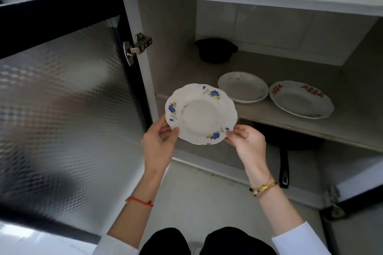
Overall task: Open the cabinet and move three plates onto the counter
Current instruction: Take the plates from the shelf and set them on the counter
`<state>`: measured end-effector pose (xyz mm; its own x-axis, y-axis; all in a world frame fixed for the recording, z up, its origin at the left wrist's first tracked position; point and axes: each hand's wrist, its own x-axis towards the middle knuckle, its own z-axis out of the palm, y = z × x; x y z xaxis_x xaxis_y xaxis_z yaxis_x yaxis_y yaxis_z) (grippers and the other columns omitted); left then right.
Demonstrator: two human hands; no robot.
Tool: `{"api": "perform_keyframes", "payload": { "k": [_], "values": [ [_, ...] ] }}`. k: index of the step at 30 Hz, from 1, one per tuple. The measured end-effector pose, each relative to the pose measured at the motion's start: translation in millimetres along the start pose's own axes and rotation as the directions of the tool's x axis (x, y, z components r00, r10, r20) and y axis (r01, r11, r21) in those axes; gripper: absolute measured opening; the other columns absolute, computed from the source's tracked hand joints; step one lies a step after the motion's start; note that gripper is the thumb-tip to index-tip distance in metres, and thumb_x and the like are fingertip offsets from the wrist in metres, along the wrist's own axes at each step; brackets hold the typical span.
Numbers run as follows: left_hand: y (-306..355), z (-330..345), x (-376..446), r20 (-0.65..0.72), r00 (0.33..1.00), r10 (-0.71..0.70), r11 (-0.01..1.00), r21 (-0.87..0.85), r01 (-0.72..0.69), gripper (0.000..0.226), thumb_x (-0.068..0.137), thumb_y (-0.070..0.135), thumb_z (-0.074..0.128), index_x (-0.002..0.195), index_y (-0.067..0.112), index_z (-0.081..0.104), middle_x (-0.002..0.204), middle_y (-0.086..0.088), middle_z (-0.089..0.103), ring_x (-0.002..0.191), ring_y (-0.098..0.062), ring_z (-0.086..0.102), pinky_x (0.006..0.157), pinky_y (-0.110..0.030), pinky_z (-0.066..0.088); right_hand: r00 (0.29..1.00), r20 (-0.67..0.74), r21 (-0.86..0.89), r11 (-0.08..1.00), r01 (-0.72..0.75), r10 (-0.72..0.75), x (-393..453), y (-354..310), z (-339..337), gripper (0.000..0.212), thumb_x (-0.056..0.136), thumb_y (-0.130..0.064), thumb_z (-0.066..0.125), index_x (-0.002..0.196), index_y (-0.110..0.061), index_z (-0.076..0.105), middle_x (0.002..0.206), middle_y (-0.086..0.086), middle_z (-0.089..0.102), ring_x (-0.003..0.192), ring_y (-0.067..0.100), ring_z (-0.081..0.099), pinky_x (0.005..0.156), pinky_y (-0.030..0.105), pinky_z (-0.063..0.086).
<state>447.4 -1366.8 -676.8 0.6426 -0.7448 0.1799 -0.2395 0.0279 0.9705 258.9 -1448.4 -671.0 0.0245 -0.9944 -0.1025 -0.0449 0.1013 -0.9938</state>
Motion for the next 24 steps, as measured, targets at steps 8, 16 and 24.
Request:
{"api": "perform_keyframes", "payload": {
  "k": [8, 16, 24],
  "values": [
    [5, -16, -37, -0.003, 1.000, -0.023, 0.999, -0.036, 0.023, 0.050, 0.085, 0.002, 0.068, 0.131, 0.021, 0.060, 0.111, 0.000, 0.071, 0.096, -0.011, 0.068, 0.087, -0.015, 0.052, 0.997, 0.058, -0.005, 0.999, -0.041, 0.041, -40, -1, -17, 0.024, 0.074, -0.009, 0.078, 0.096, -0.011, 0.068, 0.089, 0.002, 0.076, 0.085, 0.013, 0.073, 0.076, 0.025, 0.057],
    [44, -26, -45, -0.052, 0.992, -0.111, 0.993, -0.042, 0.109, 0.051, 0.083, 0.001, 0.069, 0.129, 0.023, 0.062, 0.107, 0.008, 0.073, 0.095, -0.007, 0.069, 0.086, -0.017, 0.054, 0.995, 0.066, 0.001, 0.997, -0.073, 0.072, -50, -32, -18, 0.021, 0.077, -0.003, 0.074, 0.097, -0.010, 0.067, 0.085, 0.001, 0.076, 0.078, 0.006, 0.072, 0.064, 0.010, 0.052],
    [134, -61, -65, -0.071, 0.951, -0.302, 0.951, -0.083, 0.296, 0.049, 0.085, 0.001, 0.067, 0.126, 0.029, 0.063, 0.113, 0.000, 0.072, 0.104, -0.020, 0.069, 0.096, -0.049, 0.053, 0.975, 0.106, -0.029, 0.980, -0.194, 0.196, -94, -113, -21, 0.030, 0.079, 0.004, 0.069, 0.099, -0.018, 0.067, 0.081, -0.004, 0.076, 0.074, 0.006, 0.070, 0.067, 0.012, 0.052]
  ]
}}
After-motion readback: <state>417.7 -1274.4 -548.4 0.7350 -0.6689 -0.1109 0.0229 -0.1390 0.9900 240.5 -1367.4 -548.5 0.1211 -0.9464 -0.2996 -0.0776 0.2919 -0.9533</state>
